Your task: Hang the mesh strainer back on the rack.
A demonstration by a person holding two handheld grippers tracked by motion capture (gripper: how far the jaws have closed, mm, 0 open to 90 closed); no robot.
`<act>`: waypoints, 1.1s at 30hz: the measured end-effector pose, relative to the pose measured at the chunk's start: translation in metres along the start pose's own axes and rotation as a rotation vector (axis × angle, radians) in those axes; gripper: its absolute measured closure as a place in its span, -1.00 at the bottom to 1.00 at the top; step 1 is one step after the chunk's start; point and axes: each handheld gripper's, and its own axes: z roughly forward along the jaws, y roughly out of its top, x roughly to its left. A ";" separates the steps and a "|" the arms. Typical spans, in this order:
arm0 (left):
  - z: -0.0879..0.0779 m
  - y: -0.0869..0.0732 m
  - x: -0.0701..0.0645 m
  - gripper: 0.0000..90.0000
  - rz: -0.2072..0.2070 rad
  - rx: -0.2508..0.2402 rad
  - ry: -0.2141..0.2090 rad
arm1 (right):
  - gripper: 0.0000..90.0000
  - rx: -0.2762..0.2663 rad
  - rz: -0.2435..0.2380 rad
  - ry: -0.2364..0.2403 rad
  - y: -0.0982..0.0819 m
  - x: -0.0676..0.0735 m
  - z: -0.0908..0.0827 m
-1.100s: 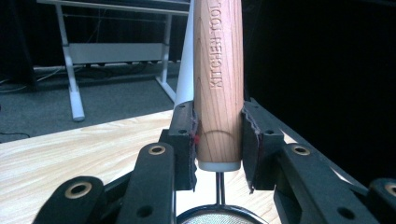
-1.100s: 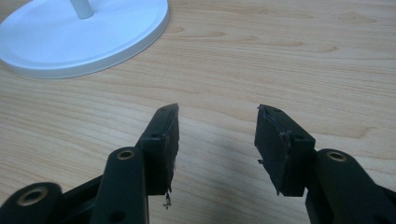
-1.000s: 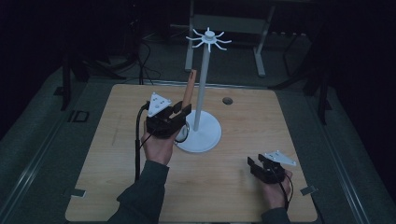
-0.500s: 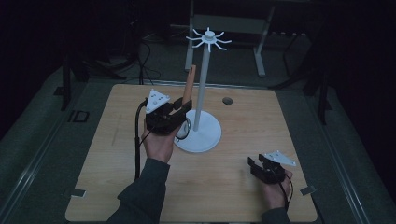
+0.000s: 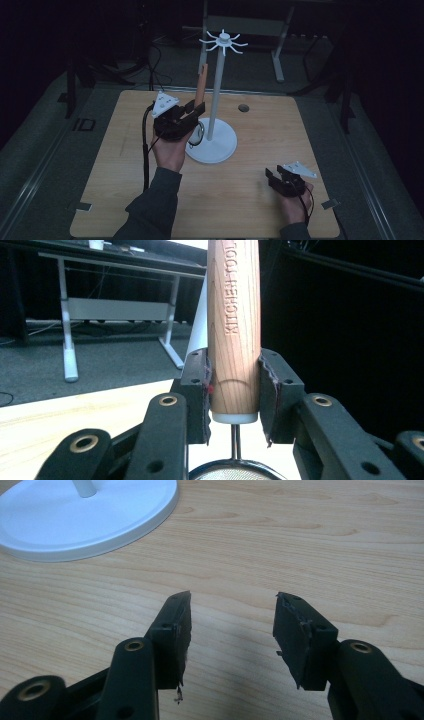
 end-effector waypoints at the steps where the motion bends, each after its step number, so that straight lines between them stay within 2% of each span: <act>1: 0.000 0.001 0.000 0.52 -0.001 -0.002 0.001 | 0.09 0.000 -0.001 0.000 0.000 0.000 0.000; 10: -0.003 0.010 0.001 0.52 -0.007 -0.024 -0.002 | 0.09 0.003 -0.005 0.000 0.000 0.000 0.001; 22: -0.004 0.015 0.000 0.52 -0.030 -0.057 -0.007 | 0.09 0.001 -0.002 -0.001 -0.001 -0.001 0.000; 33: -0.005 0.021 -0.004 0.52 -0.016 -0.085 -0.012 | 0.09 0.003 -0.002 -0.001 -0.001 0.000 -0.001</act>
